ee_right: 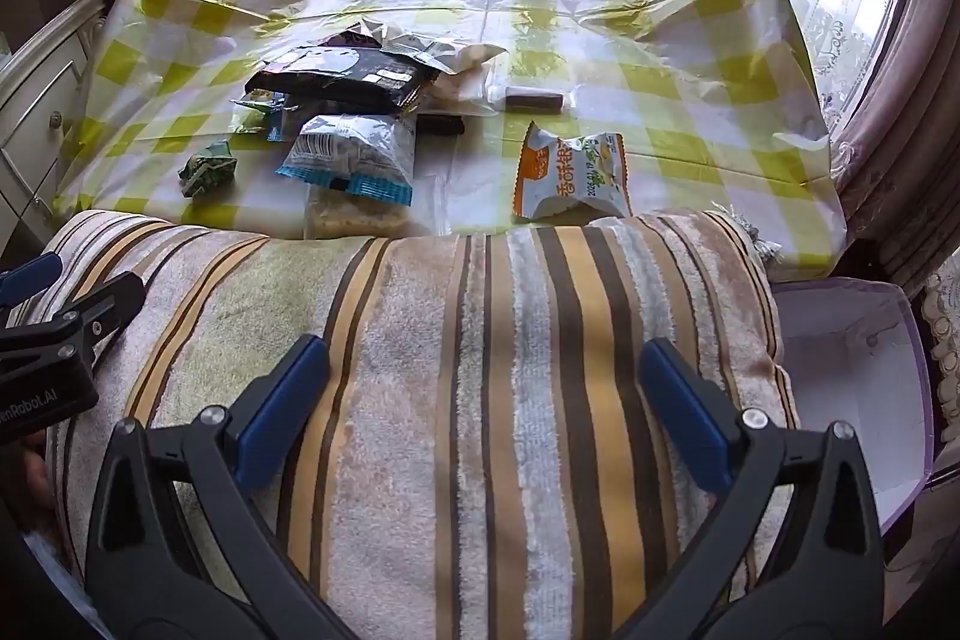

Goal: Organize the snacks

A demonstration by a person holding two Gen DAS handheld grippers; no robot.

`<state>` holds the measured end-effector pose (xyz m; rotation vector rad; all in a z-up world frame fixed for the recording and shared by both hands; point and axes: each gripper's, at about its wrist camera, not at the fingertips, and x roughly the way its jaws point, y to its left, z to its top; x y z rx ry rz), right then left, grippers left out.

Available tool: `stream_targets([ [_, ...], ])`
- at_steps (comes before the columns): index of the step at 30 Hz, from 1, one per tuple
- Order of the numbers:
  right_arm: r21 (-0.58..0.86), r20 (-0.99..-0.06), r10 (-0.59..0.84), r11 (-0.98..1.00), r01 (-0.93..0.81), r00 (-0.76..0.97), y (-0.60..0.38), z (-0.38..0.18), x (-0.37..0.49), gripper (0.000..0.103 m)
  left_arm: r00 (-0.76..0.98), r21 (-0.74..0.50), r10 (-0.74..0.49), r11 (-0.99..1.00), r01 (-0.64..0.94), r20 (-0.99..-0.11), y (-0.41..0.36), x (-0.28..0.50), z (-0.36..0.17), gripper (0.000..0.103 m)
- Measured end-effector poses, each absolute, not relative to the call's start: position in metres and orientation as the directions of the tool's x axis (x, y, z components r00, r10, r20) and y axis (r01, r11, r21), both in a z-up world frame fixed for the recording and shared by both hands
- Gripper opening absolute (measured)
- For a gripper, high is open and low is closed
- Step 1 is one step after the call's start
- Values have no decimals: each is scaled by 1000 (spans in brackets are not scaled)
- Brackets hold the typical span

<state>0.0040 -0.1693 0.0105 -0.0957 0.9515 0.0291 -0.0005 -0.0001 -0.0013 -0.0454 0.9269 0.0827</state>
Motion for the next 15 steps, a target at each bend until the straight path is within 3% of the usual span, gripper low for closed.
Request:
stream_targets([
  [15,-79,-807,-25,995,-65,590,-167,11,4,103,605,-1,54,996,-90,-794,0,1,-1,103],
])
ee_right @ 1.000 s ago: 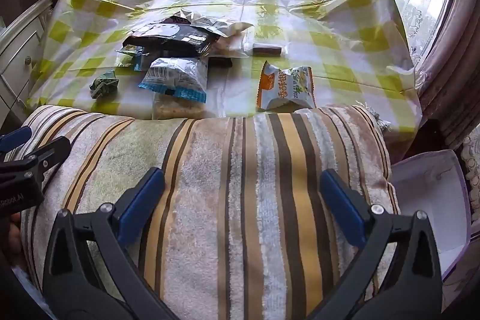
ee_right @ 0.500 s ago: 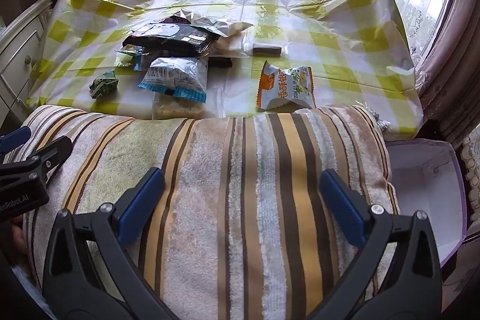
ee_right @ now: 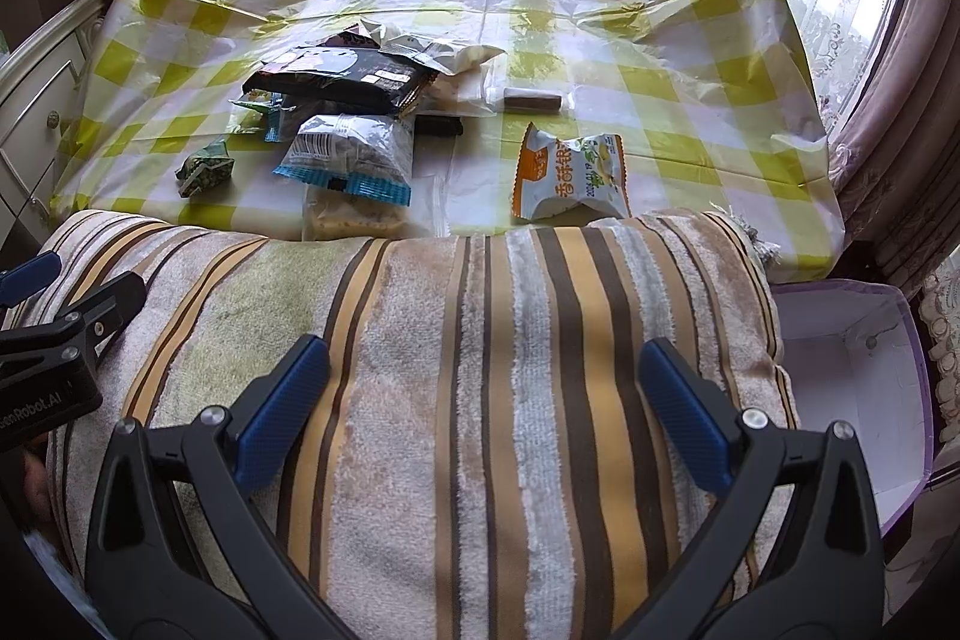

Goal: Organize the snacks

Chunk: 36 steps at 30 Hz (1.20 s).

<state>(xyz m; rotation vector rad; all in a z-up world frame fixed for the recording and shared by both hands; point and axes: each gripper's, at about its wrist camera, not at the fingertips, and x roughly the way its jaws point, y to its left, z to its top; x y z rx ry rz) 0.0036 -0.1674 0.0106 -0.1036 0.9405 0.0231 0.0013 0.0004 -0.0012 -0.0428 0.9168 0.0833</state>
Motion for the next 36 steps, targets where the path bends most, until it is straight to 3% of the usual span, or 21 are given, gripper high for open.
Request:
stream_targets([
  [28,-82,-807,-28,995,-65,590,-169,9,4,103,604,3,56,996,-89,-795,-3,2,-3,103],
  [36,-41,-815,18,995,-89,579,-175,9,11,103,603,-105,-15,988,-113,-797,15,28,-4,103],
])
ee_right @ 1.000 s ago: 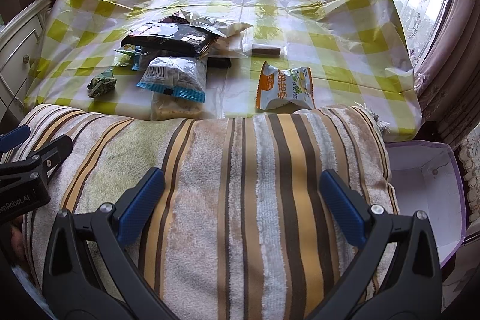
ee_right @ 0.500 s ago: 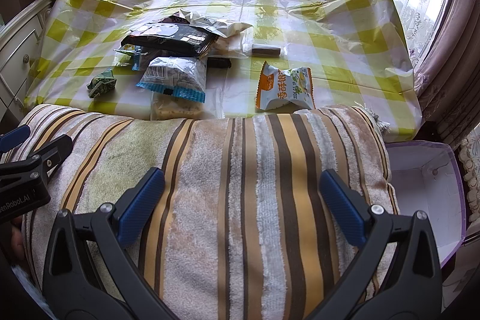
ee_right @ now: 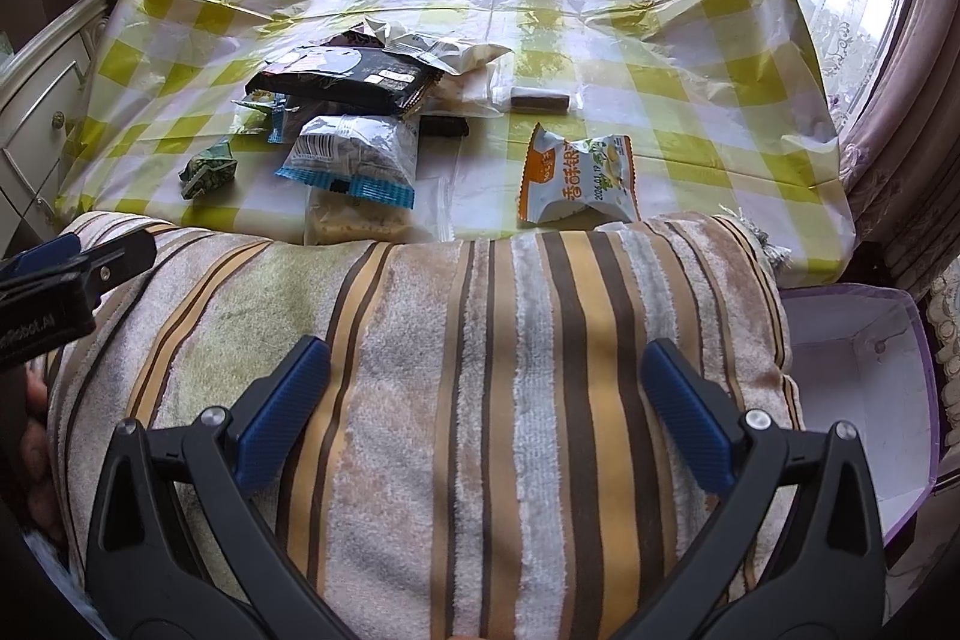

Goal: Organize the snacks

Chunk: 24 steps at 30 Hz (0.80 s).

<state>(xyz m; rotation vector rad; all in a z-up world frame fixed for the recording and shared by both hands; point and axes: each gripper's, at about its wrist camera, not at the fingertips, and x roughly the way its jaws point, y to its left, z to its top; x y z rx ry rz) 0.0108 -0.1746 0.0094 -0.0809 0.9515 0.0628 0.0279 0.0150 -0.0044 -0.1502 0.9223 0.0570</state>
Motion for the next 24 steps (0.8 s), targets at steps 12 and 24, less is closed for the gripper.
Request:
stream_targets([
  [12,36,-779,12,999,27,626,-226,24,43,103,521,-217,-114,966,-141,-846,36,95,-23,80],
  [24,-22,-822,-50,998,55,567,-224,4,100,102,454,-64,-2,990,-122,-891,14,132,-39,31],
])
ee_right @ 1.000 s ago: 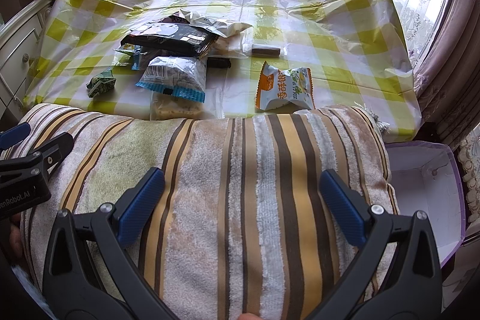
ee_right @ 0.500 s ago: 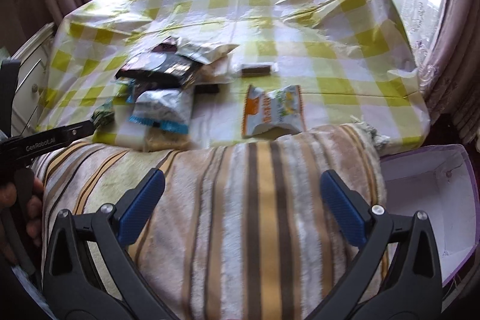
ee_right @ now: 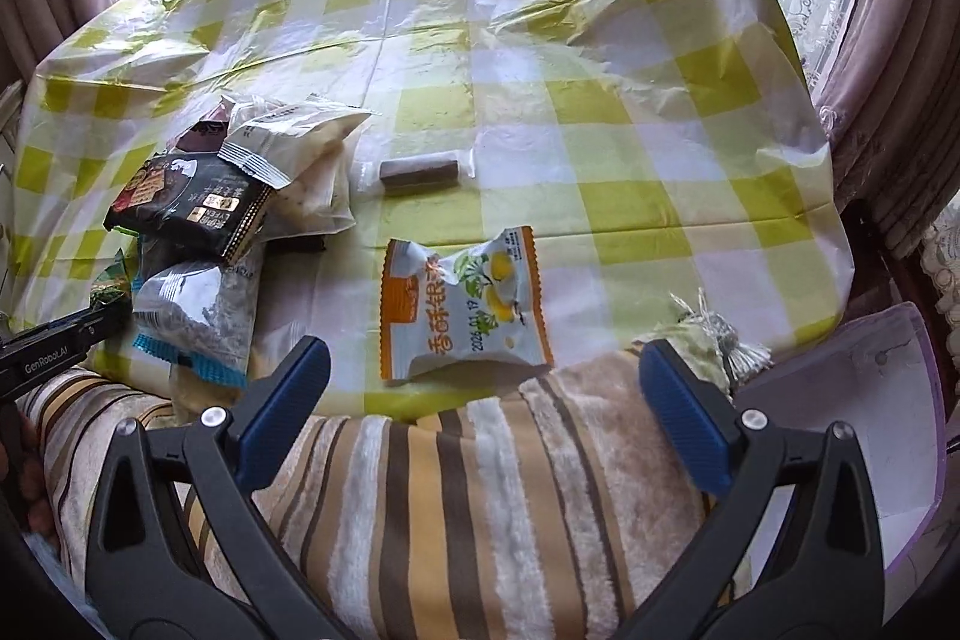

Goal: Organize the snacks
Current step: 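Grasp the orange-and-white biscuit packet with the right tool while the left tool grasps a green packet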

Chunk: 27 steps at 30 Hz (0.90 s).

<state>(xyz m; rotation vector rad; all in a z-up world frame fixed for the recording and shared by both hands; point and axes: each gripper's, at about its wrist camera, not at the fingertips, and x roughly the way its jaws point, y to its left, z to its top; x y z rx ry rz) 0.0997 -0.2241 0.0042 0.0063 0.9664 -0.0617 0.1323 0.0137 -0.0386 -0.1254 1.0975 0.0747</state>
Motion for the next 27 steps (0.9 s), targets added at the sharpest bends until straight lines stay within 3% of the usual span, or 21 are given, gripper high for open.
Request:
stream_targets([
  [3,-36,-831,-52,999,41,554,-219,-1,107,95,460,-62,-3,992,-112,-888,12,133,-39,28],
  [5,-37,-844,-57,998,48,533,-220,-6,113,76,471,-83,-21,990,-111,-882,15,131,-37,25],
  [9,-29,-867,-46,999,42,496,-222,-15,122,55,504,-132,-61,986,-106,-862,19,125,-32,22],
  [15,54,-853,29,998,33,522,-229,-13,117,48,564,-161,-84,983,-89,-821,19,113,-19,12],
  [27,161,-793,115,987,23,598,-238,6,101,46,623,-164,-102,985,-44,-775,13,99,-4,8],
])
